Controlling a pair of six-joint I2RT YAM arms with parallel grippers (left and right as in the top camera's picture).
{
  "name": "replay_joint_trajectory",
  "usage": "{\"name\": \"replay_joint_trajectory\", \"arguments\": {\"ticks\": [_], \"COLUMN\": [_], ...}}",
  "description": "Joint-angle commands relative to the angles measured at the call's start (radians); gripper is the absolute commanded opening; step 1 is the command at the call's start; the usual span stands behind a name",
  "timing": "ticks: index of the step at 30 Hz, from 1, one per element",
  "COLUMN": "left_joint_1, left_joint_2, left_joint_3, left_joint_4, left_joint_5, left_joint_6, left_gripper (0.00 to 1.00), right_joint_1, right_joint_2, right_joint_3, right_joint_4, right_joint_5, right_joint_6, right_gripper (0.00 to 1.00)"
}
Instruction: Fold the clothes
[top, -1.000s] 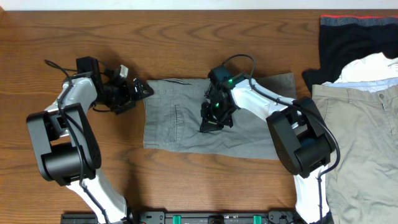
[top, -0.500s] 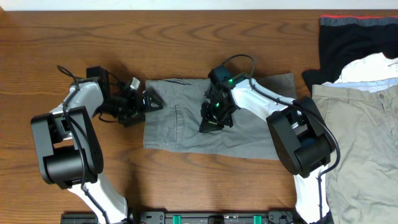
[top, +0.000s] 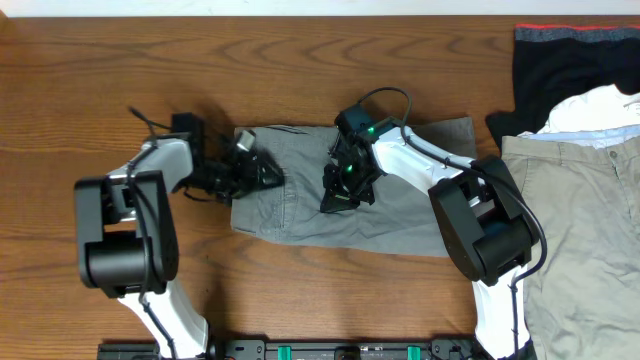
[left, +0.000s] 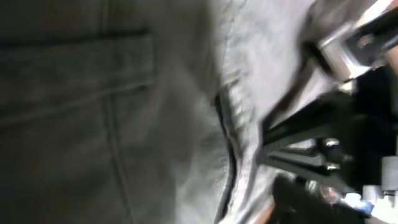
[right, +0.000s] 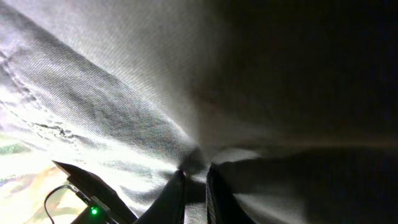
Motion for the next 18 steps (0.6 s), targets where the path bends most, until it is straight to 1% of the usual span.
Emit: {"name": "replay_joint_trajectory", "arguments": {"ticks": [1,4,7,10,12,14,16,18], "left_joint_1": [-0.009,0.008,0.035,0.074,0.098,0.121,0.132,0.137], "left_joint_2": [0.067,0.067,0.066,0.062,0.051,0.019,-0.014,-0.062], "left_joint_3": [-0.043,-0.043,-0.042,-0.020,0.009,0.054,0.092,0.145], "left_joint_4": [-0.011,-0.021,-0.041,-0.093,-0.146,-0.222,-0.281,-0.353], "left_joint_5": [-0.141,-0.141,-0.141,-0.140,-0.149,-0.217,-0.277,-0.343], "left_joint_6": [-0.020,-0.021,-0.023,-0.022,0.005,0.008,0.012,0.016], "left_gripper": [0.55,0.47,0.44,0.36,0.27,0.22,0.20,0.19], "right_joint_1": [0.008,0.008,0.008,0.008,0.008,0.008,0.010,0.010], "right_joint_2": [0.024,0.024,0.024,0.022,0.009,-0.027,-0.071,-0.139], "right_joint_3": [-0.024,-0.024,-0.023,-0.023,-0.023,-0.023,-0.023,-0.023], "right_joint_4": [-0.003,-0.003,-0.003,-0.006,-0.011,-0.015,-0.016,-0.014], "right_joint_5": [0.040,0.040,0.038,0.013,-0.005,-0.003,0.017,0.079], "right_joint_6": [-0.014,-0.021,-0.027,-0.042,-0.056,-0.093,-0.107,-0.107], "right_gripper": [0.12,0.13,0.12,0.11,0.09,0.08,0.09,0.09]}}
